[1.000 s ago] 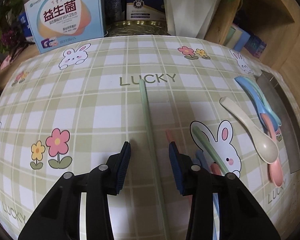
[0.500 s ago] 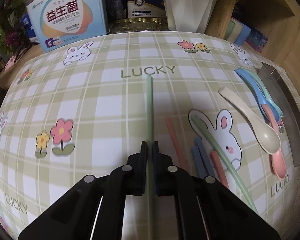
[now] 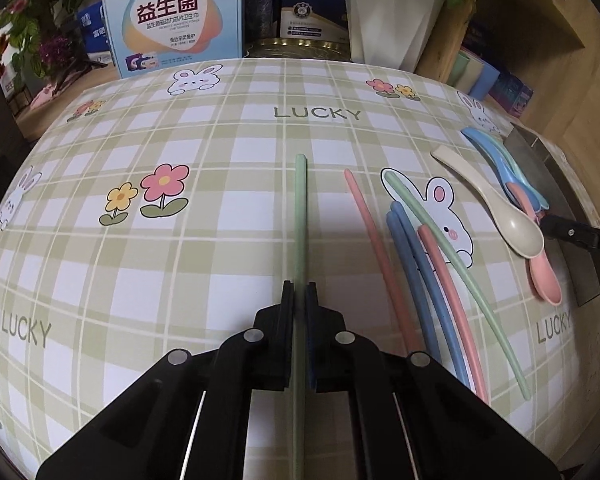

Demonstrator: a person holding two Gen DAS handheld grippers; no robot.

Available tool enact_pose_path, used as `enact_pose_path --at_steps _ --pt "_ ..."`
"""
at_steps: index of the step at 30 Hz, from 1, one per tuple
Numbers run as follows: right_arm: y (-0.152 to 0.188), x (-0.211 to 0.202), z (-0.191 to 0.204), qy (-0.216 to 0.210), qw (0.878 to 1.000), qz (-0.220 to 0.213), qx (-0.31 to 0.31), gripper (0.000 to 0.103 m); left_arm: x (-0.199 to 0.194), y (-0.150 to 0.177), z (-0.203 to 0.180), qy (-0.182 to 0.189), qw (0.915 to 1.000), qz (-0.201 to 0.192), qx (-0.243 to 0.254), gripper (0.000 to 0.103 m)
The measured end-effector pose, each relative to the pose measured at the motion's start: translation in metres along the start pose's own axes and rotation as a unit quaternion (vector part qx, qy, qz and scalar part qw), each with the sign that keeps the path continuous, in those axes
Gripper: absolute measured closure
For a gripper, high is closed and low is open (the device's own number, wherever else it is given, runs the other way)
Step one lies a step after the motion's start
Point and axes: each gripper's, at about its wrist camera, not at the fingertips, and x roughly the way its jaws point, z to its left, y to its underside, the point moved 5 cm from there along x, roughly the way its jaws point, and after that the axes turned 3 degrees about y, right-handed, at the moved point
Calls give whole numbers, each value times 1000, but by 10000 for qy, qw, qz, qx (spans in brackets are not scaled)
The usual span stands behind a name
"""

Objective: Organize utensils
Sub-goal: 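Grasp the green chopstick with the left tool while the right tool grasps the pink spoon, then lift the pink spoon with the right tool and lower it into the steel caddy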

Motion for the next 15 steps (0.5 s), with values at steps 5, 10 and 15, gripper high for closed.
enact_pose_path --at_steps 5,10,15 --pt "-1 12 -1 -136 9993 117 334 85 0 2 -3 -88 9999 -62 59 97" --pt "0 18 1 -228 9986 118 457 85 0 1 -1 -11 10000 -74 -23 97" --pt "0 24 4 -160 9990 180 371 86 -1 3 -1 -17 9999 -132 -26 97"
